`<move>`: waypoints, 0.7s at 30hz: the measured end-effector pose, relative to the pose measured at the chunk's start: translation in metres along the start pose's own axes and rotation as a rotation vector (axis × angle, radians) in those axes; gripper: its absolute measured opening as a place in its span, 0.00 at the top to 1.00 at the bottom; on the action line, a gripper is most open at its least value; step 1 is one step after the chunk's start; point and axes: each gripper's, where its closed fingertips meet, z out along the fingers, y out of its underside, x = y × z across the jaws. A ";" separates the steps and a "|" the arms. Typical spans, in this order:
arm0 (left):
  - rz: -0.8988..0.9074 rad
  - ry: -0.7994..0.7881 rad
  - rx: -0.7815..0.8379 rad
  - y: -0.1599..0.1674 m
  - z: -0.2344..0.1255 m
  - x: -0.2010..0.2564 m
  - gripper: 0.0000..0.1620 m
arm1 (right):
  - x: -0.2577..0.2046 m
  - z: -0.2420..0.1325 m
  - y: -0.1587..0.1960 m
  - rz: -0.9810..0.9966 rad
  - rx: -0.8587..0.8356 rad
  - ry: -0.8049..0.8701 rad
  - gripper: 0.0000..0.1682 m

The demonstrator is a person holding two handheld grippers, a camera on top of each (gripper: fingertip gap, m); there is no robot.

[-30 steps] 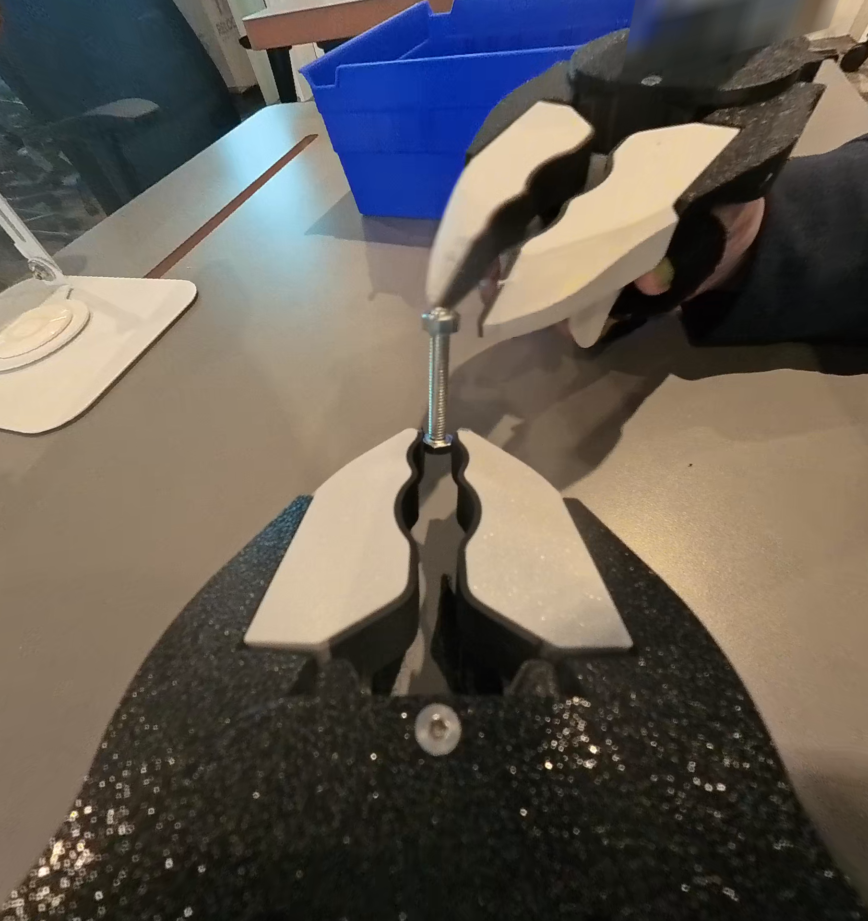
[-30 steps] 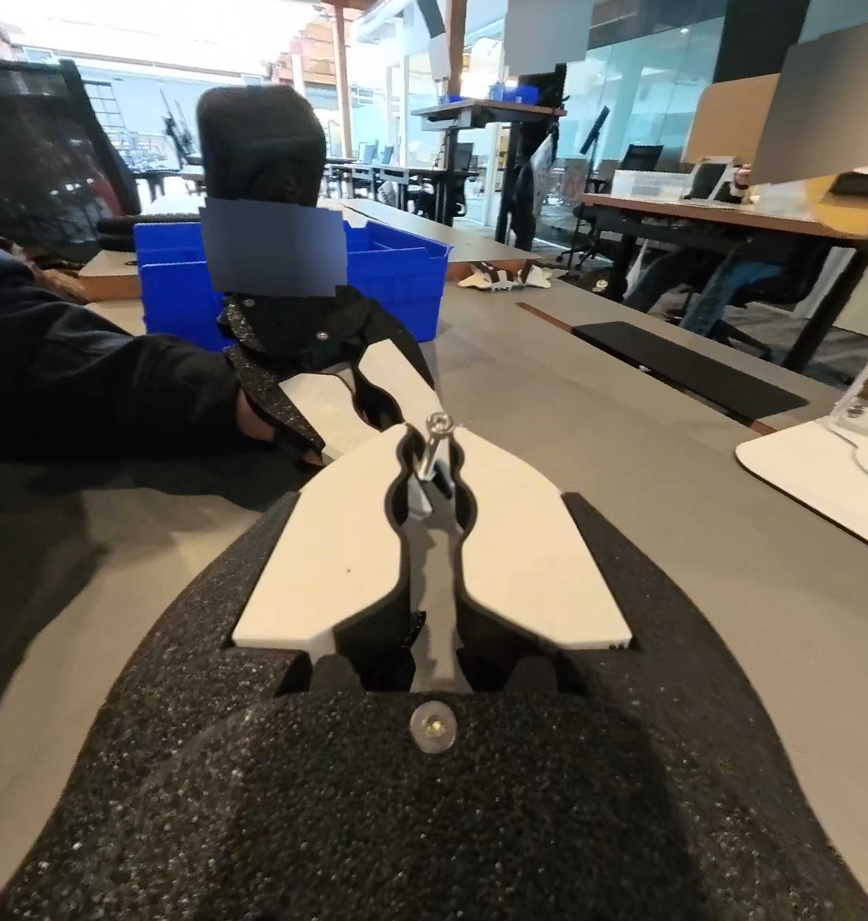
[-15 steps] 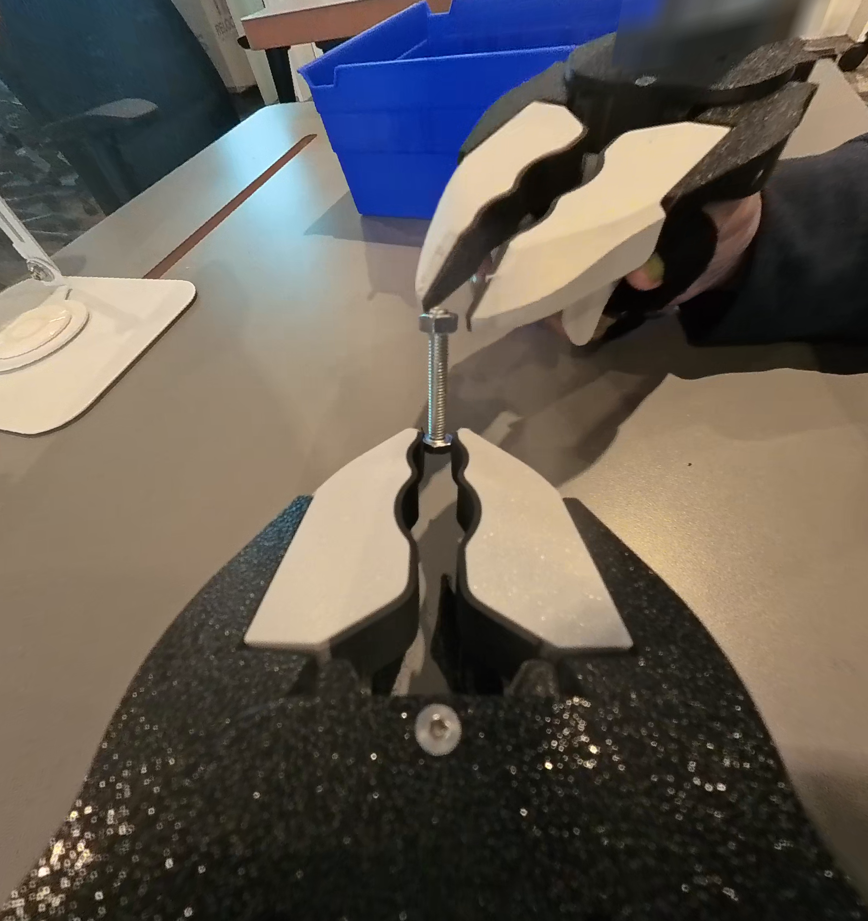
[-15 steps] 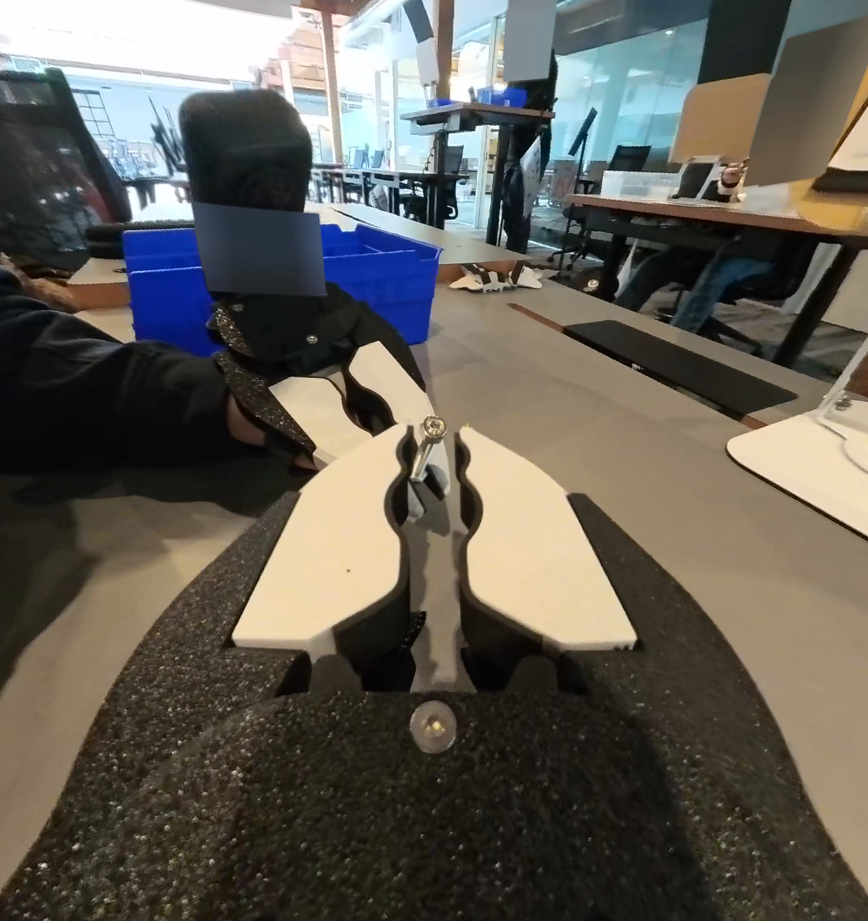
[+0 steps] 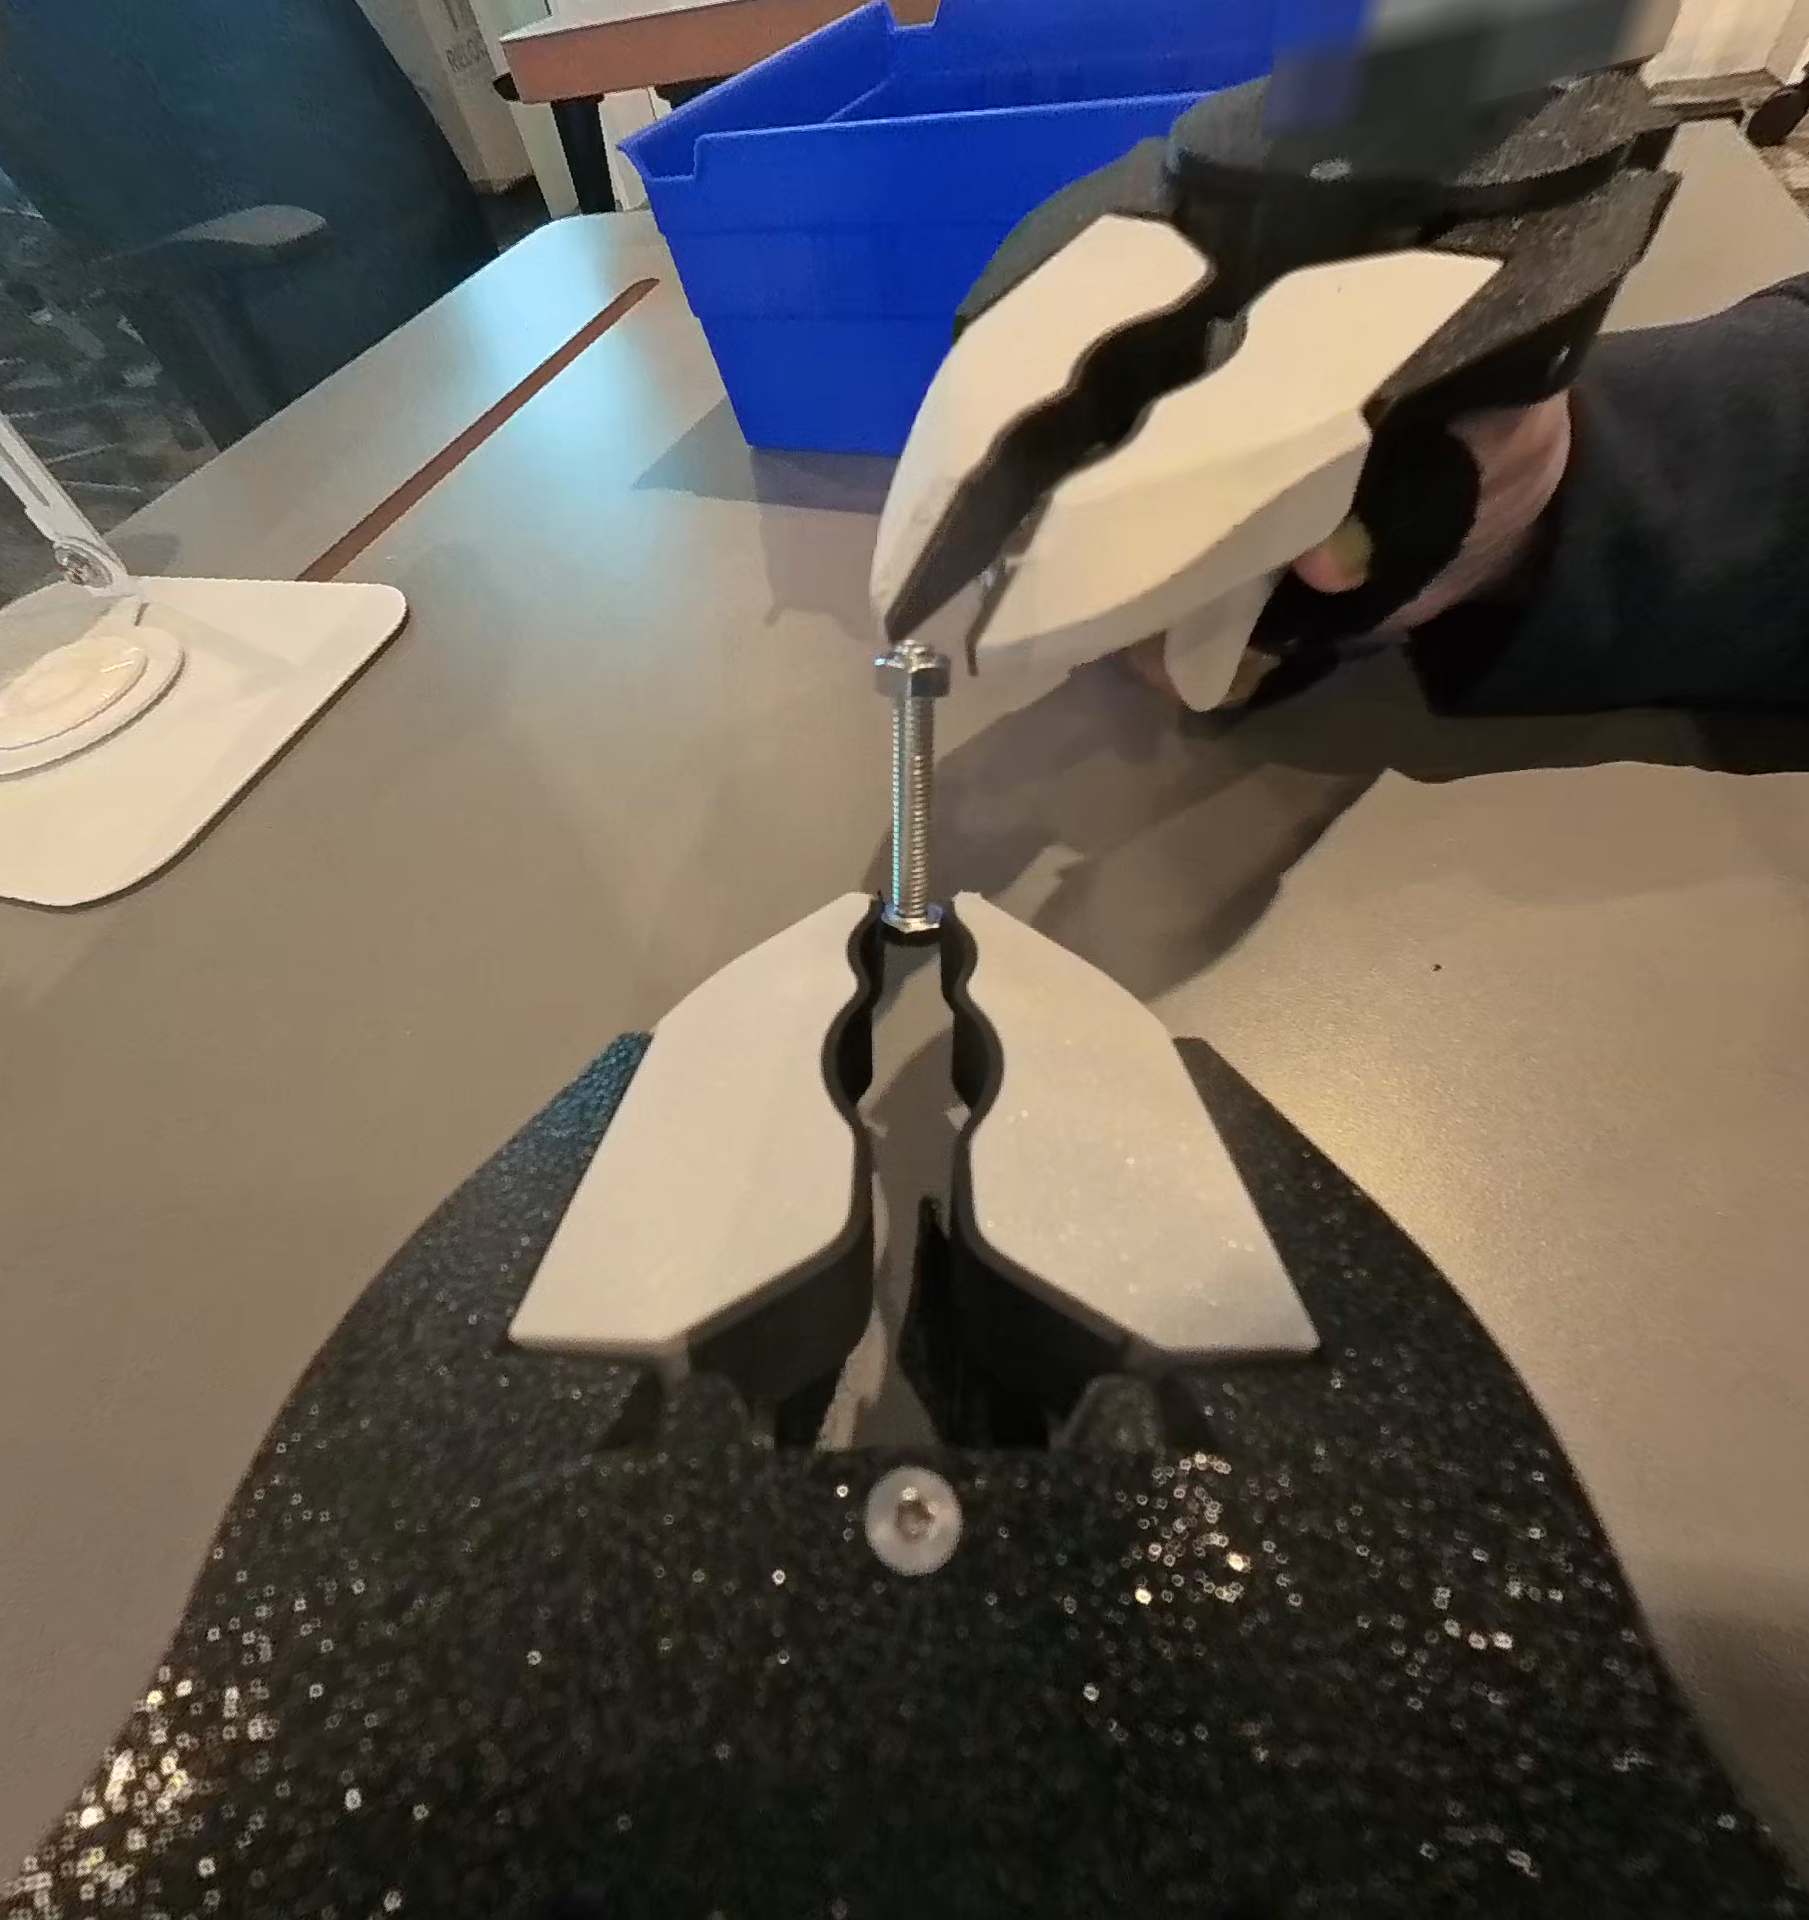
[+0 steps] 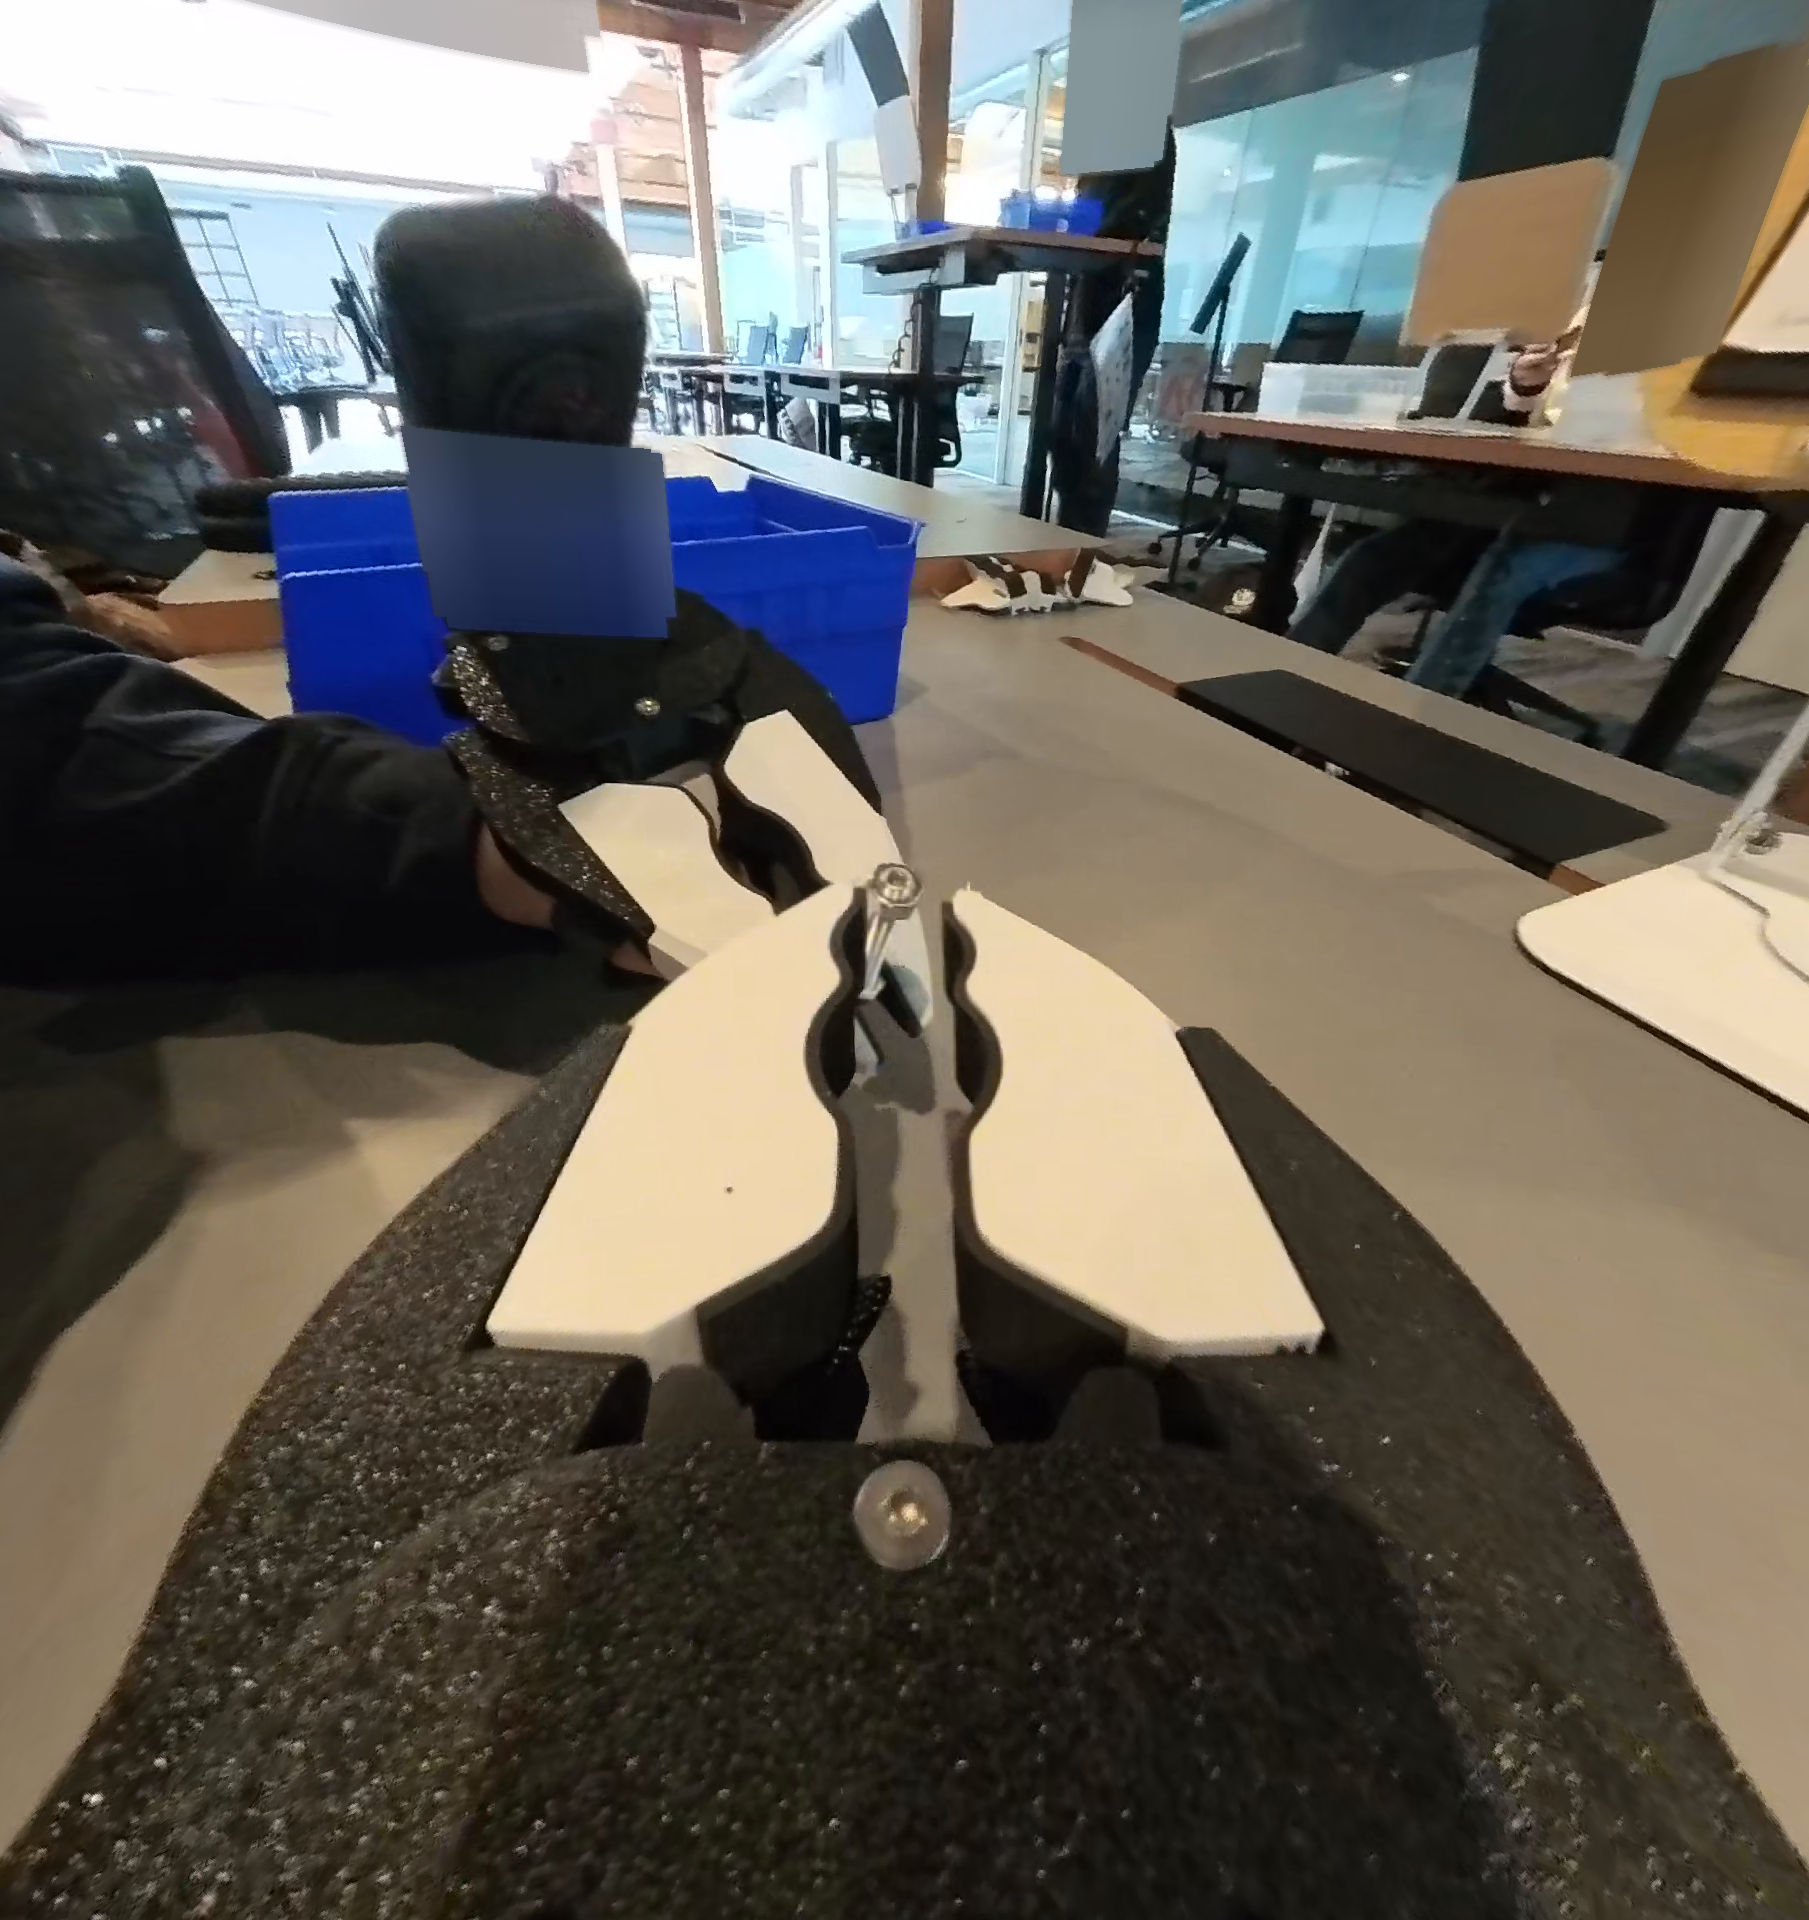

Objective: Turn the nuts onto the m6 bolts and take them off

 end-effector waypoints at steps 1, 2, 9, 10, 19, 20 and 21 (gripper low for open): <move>0.000 0.000 0.000 0.000 0.000 0.000 0.94 | -0.001 0.001 0.000 -0.003 -0.003 -0.006 0.92; 0.000 0.000 0.000 0.000 0.000 0.000 0.94 | -0.004 0.001 0.001 -0.006 -0.005 -0.021 0.92; 0.001 0.000 -0.001 0.000 0.000 0.000 0.94 | -0.012 -0.003 -0.004 0.010 0.020 -0.089 0.99; 0.000 0.000 -0.001 0.000 0.000 0.000 0.94 | -0.009 -0.003 -0.005 0.002 0.022 -0.069 0.98; 0.000 -0.001 0.000 0.000 0.000 0.000 0.94 | -0.012 0.001 0.003 -0.024 -0.029 -0.075 1.00; -0.001 0.000 0.000 0.000 0.000 0.000 0.94 | -0.021 0.000 0.004 -0.017 -0.041 -0.138 1.00; -0.001 0.000 0.000 0.000 0.000 0.000 0.94 | -0.025 0.000 0.003 -0.009 -0.041 -0.164 1.00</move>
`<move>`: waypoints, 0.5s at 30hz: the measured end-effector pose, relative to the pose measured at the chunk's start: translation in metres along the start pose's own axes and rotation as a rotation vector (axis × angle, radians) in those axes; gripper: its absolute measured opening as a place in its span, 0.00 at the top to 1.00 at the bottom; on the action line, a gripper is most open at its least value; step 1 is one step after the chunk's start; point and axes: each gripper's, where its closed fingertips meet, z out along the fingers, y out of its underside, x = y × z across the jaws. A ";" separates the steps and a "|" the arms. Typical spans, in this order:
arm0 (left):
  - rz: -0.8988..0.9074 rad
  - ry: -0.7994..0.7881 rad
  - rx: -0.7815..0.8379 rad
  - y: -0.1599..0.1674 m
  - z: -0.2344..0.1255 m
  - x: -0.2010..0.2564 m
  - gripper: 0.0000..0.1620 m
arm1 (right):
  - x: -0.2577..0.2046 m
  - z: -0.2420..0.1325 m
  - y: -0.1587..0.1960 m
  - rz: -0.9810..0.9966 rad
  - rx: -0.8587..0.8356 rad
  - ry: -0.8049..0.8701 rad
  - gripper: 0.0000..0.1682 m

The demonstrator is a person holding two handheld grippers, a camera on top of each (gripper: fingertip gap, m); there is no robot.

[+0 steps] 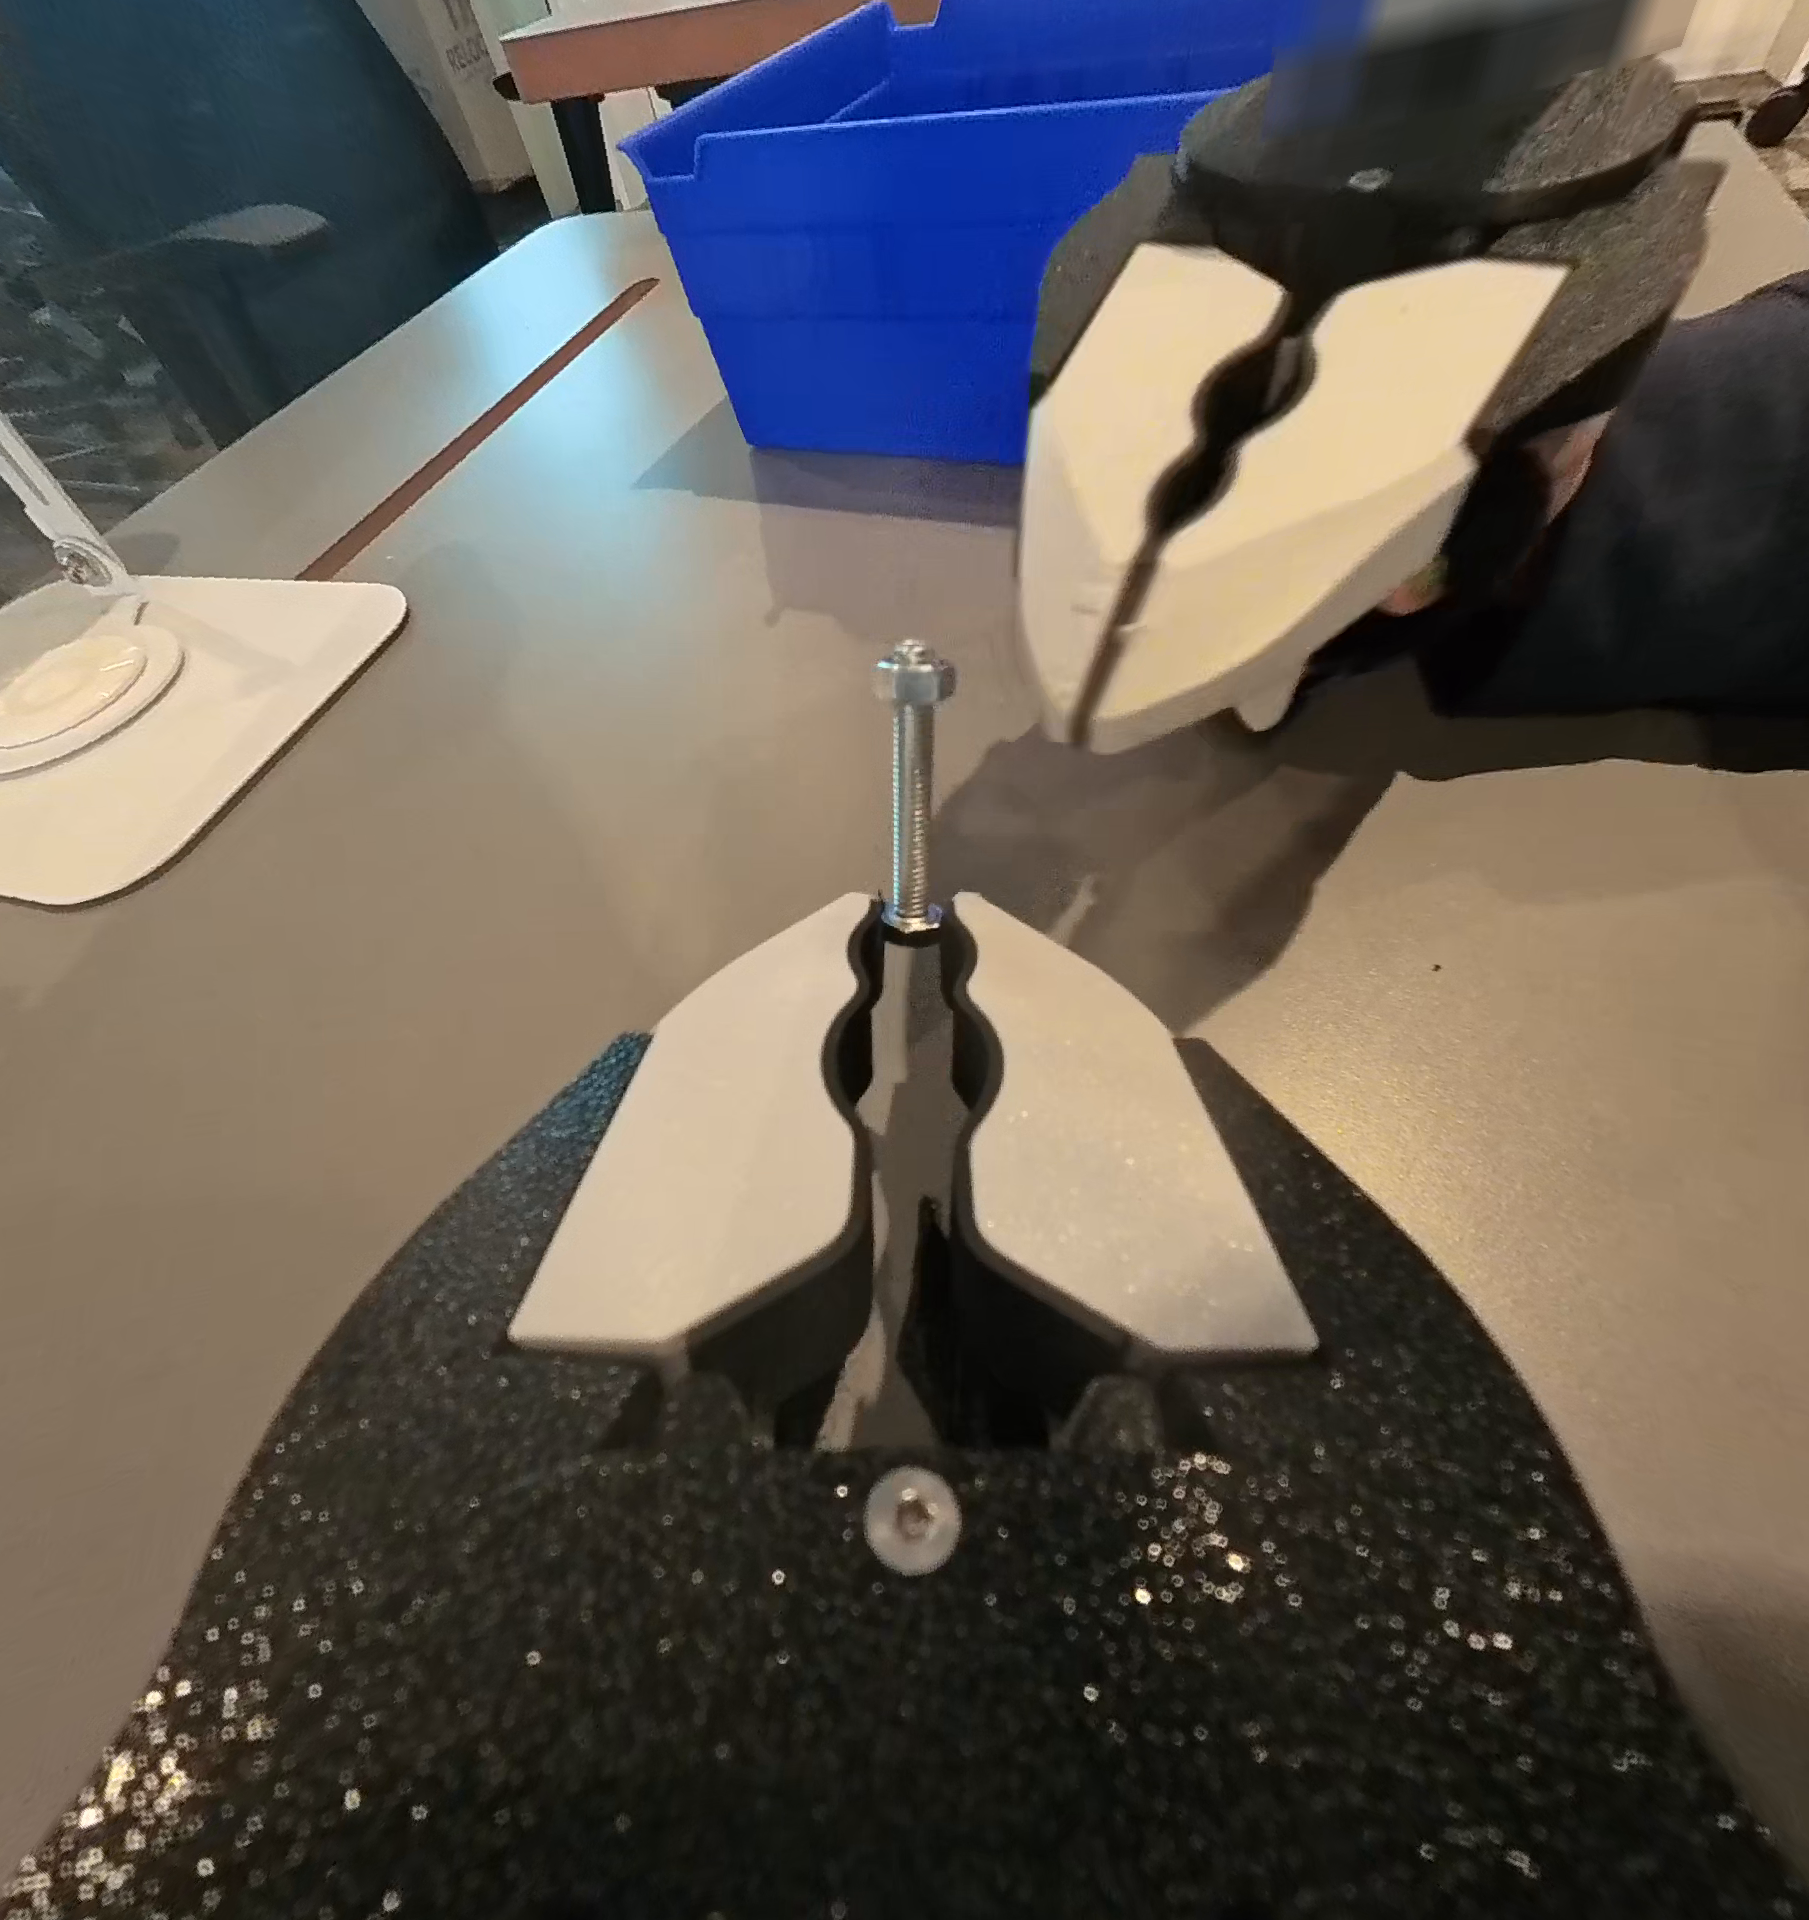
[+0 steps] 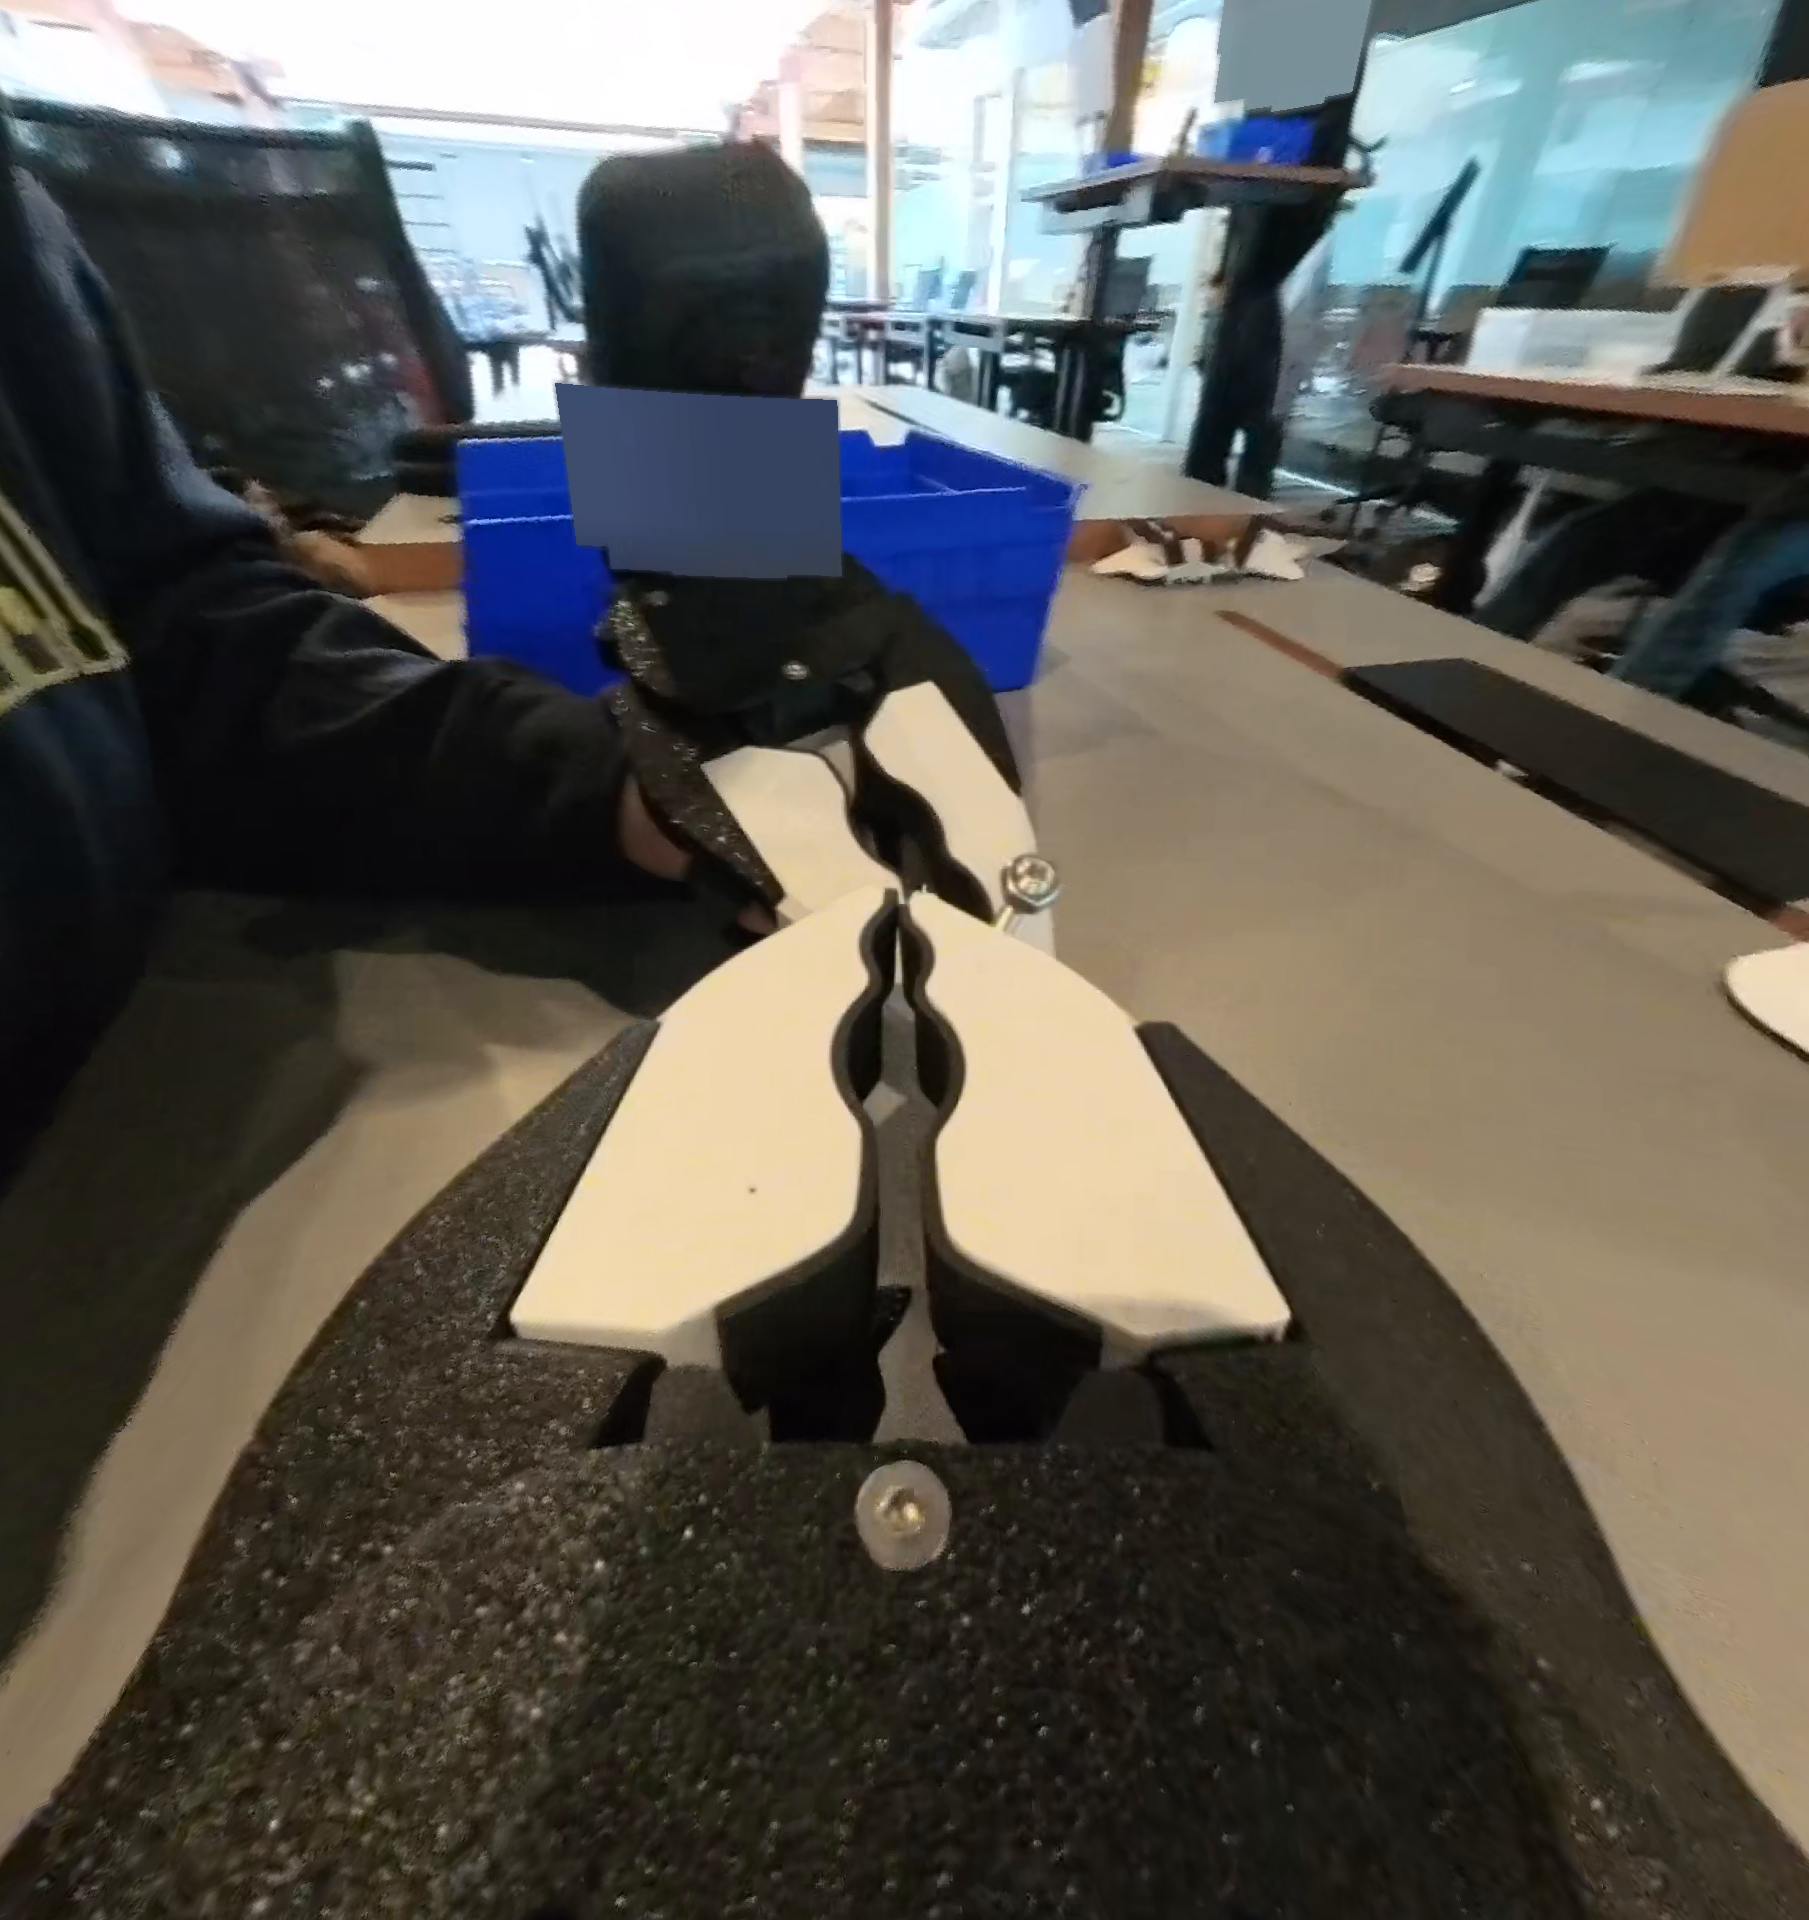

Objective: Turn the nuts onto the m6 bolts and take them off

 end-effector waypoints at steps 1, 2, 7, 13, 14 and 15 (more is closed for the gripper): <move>0.000 0.000 0.000 0.000 0.000 0.000 0.94 | -0.002 0.000 -0.001 -0.001 0.009 -0.011 1.00; 0.001 0.000 0.000 0.000 0.000 0.000 0.94 | -0.001 -0.001 -0.003 -0.006 0.021 -0.003 1.00; 0.001 0.000 -0.001 0.000 0.000 0.000 0.94 | 0.019 -0.005 -0.007 -0.023 0.052 0.138 0.96; 0.002 0.001 -0.002 0.000 0.000 0.000 0.94 | 0.026 -0.003 -0.002 -0.019 0.031 0.192 0.91; 0.002 0.001 -0.001 0.000 0.000 0.000 0.94 | 0.025 -0.002 -0.002 -0.020 0.031 0.188 0.91; 0.001 0.000 -0.001 0.000 0.000 0.000 0.94 | 0.024 -0.001 -0.002 -0.020 0.029 0.180 0.91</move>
